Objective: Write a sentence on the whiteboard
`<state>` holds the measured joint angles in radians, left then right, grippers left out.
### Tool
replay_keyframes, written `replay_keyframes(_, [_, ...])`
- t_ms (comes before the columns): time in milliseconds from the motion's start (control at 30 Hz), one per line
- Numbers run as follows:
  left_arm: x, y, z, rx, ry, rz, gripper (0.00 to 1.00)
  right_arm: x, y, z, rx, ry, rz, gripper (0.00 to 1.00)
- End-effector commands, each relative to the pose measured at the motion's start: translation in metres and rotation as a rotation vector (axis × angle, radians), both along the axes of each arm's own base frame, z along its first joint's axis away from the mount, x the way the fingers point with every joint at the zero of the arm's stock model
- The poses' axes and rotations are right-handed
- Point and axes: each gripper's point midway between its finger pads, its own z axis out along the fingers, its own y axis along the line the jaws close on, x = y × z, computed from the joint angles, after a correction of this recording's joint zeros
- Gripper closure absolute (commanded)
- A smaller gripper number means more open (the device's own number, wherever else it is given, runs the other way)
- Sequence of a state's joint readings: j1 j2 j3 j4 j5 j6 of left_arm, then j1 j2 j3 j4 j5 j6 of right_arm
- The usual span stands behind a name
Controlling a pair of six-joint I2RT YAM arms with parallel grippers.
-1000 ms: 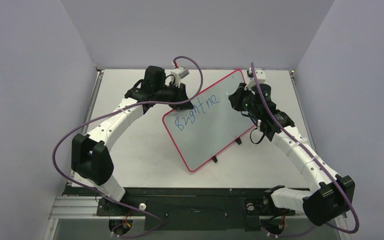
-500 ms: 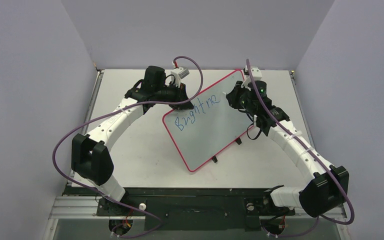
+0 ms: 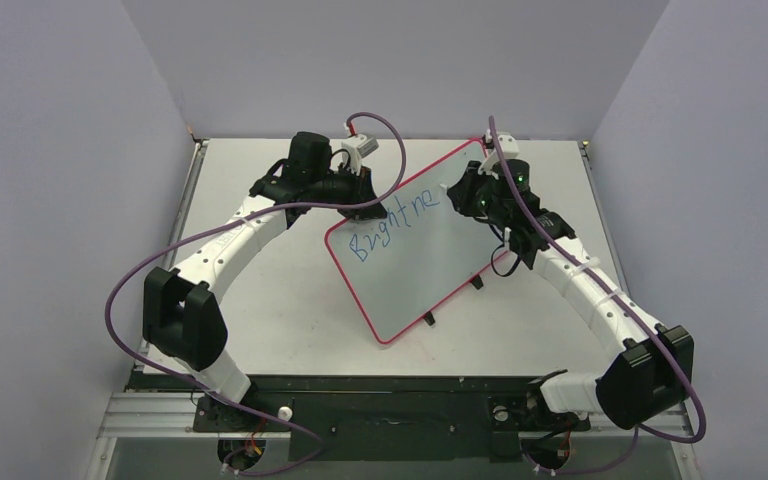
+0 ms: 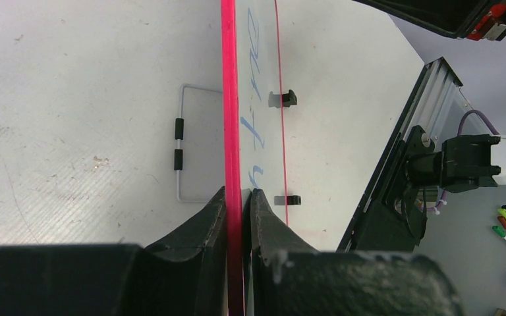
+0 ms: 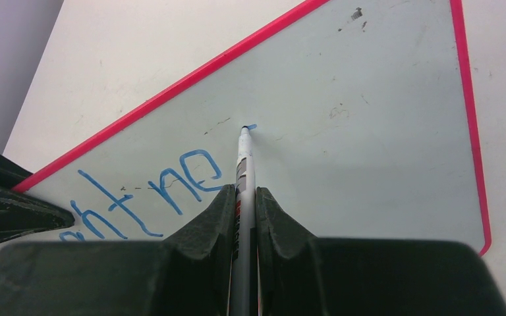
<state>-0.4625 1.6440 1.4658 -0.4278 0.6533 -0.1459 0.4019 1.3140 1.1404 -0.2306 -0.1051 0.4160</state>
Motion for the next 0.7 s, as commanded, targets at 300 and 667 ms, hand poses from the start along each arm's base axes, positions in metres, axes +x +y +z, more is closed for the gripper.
replay_keyframes(300, [0.009, -0.003, 0.029, -0.003, -0.205, -0.026, 1.0, -0.008, 0.02, 0.003, 0.008, -0.016, 0.062, 1.0])
replay_keyframes(667, [0.009, -0.003, 0.028, -0.001, -0.205, -0.027, 1.0, -0.012, 0.005, -0.012, -0.021, 0.005, 0.017, 1.0])
